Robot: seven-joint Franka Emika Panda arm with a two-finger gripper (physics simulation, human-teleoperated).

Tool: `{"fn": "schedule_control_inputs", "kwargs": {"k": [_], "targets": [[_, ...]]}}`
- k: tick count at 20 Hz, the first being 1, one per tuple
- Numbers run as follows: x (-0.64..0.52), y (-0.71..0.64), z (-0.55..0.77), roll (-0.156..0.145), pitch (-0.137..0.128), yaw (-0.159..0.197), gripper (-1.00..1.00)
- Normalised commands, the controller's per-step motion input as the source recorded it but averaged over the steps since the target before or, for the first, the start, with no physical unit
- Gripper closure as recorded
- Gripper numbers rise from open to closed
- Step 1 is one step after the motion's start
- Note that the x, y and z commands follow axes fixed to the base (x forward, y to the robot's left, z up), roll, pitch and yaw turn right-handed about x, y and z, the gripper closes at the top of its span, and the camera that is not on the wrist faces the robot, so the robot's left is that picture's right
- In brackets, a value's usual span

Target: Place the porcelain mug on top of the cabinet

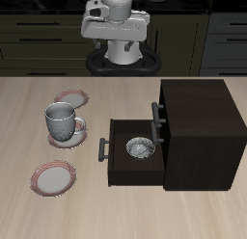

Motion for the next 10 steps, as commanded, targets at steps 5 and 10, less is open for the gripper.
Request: {"fn": "schedule_control_inputs", "kwargs": {"k": [5,10], "targets": [[0.11,-0.25,0.02,0.0,-0.019,0.02,-1.0],[0.21,-0.38,0.04,-0.022,-0.022,0.047,-1.0]]}}
